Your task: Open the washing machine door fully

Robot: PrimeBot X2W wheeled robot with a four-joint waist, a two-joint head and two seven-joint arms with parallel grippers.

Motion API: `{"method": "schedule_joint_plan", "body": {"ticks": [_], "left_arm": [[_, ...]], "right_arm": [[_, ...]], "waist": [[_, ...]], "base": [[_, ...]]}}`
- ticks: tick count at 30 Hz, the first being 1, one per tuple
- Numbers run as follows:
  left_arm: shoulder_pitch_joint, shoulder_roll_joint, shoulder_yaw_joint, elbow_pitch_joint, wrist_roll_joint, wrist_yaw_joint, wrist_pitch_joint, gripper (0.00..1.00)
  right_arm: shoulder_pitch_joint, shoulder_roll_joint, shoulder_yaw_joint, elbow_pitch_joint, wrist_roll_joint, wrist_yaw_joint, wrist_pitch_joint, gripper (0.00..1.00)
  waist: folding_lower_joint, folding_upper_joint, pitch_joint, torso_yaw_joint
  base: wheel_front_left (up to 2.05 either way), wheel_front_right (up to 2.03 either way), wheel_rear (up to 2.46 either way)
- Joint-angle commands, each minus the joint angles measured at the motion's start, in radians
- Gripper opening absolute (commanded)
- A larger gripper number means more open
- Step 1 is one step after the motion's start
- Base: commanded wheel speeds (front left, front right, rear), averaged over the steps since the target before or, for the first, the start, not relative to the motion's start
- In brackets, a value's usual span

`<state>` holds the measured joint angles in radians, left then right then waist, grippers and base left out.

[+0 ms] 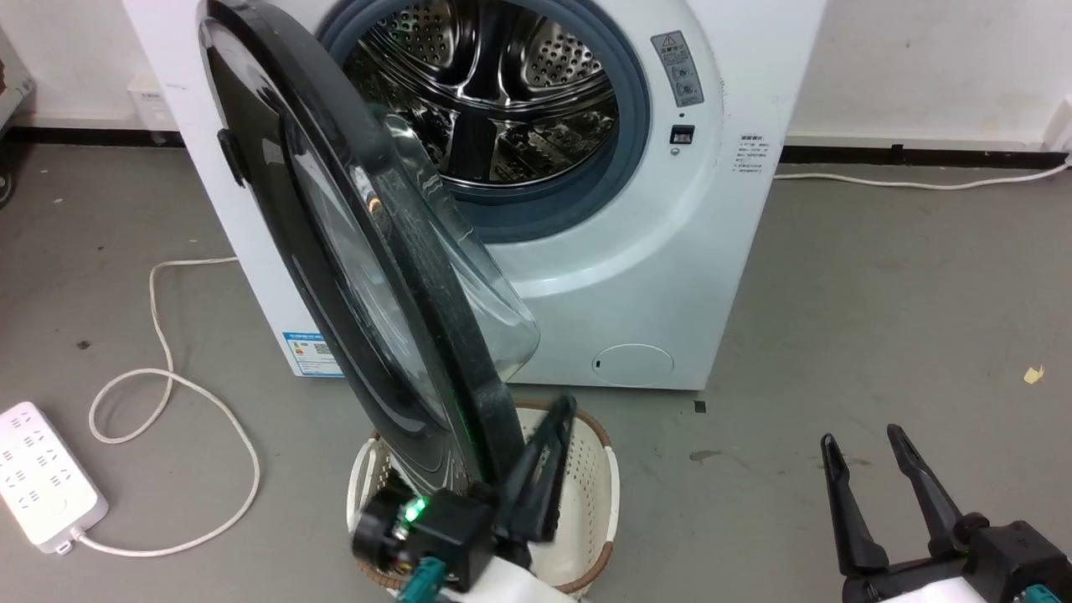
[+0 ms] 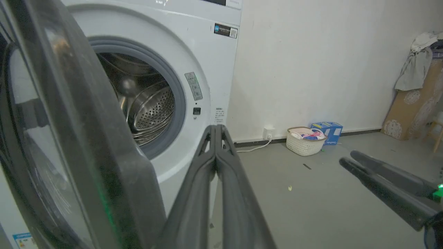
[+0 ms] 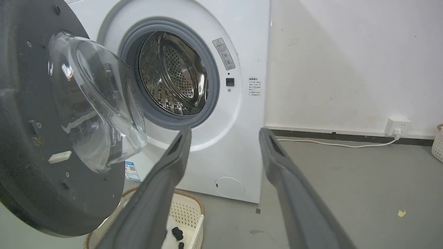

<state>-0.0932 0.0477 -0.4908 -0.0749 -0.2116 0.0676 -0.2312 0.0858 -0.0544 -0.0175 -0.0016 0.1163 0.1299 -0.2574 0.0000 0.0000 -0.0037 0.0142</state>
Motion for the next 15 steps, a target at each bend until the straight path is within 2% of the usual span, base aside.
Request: {"method": "schedule_joint_plan", "body": {"ticks": [1, 8, 15], "left_arm": [[0.005, 0.003, -0.016, 0.062, -0.021, 0.004, 0.009, 0.00], [-0.038, 0.003, -0.018, 0.257, -0.078, 0.049, -0.001, 0.00], [-0.052, 0.005, 0.002, 0.346, -0.091, 0.053, -0.019, 0.00]], "right_arm": [[-0.005, 0.004, 0.003, 0.001, 0.007, 0.001, -0.004, 1.00], [-0.004, 0.004, 0.012, 0.009, 0.017, 0.001, -0.004, 1.00], [0.003, 0.004, 0.017, 0.009, 0.023, 0.001, -0.004, 1.00]], "waist": [[0.0000, 0.0000, 0.004, -0.003], [0.0000, 0.0000, 0.012, -0.011], [0.0000, 0.0000, 0.004, 0.012]], "base": [[0.00, 0.00, 0.00], [0.00, 0.00, 0.00], [0.00, 0.00, 0.00]]}}
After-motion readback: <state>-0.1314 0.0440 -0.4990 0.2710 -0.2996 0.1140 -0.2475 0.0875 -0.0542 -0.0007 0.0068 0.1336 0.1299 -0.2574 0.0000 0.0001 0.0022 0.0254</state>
